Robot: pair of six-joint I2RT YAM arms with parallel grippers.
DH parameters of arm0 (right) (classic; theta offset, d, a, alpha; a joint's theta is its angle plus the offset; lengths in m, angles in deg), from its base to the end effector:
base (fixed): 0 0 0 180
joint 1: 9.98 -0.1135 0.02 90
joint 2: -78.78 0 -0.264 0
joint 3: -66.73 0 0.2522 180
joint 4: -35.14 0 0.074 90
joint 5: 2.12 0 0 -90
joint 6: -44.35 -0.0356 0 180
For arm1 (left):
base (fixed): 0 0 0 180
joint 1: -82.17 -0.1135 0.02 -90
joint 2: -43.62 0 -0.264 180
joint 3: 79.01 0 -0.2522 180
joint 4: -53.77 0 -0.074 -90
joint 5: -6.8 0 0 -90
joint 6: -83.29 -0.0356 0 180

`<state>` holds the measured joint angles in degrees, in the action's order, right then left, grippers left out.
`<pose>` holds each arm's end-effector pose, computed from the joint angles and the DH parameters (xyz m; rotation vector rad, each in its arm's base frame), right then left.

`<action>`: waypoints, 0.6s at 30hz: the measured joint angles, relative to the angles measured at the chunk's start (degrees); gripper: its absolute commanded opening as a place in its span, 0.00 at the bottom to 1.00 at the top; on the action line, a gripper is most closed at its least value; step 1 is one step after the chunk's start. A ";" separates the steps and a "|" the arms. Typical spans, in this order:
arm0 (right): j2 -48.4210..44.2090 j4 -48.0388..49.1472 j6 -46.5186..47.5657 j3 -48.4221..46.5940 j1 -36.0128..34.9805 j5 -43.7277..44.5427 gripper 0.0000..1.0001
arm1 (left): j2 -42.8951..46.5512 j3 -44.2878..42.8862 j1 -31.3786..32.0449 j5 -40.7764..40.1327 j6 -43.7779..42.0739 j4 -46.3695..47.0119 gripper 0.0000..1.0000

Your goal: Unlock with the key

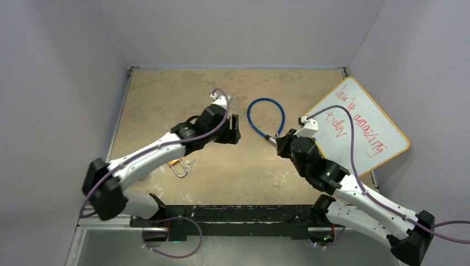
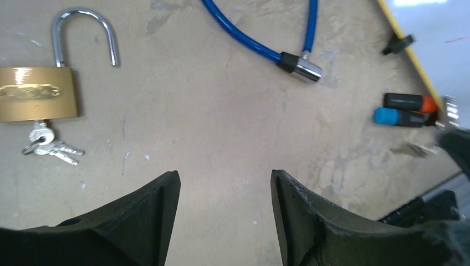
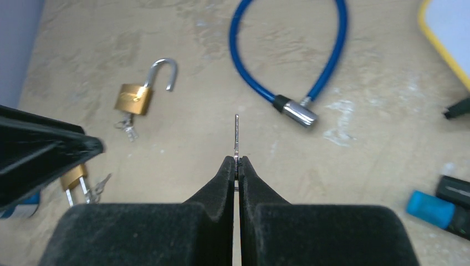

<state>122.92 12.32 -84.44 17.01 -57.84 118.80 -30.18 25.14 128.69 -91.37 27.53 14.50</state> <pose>0.1353 0.1222 0.2909 0.2266 1.8503 0.5558 0.2000 -0.2036 0.3100 0.1637 2.2782 -0.6096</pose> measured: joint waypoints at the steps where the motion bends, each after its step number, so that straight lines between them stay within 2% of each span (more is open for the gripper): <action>1: -0.33 -1.38 -0.57 0.00 -0.02 1.60 0.00 | -4.15 -0.50 0.00 -0.24 0.87 1.25 0.63; 7: -3.19 -10.62 -6.12 0.11 -0.02 8.85 0.00 | -24.35 -7.85 0.00 -1.29 7.13 5.86 0.64; 14: -7.89 -15.10 -11.19 4.02 -0.02 9.99 0.00 | -37.16 -16.06 0.02 -3.04 18.10 9.60 0.64; 18: -8.15 -15.72 -12.55 4.83 -0.02 9.40 0.00 | -44.28 -23.32 0.61 -8.46 21.77 7.28 0.65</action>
<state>114.76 -3.40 -96.98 21.84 -57.86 128.20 -74.46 1.82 129.30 -99.83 49.30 21.77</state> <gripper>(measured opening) 0.008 0.643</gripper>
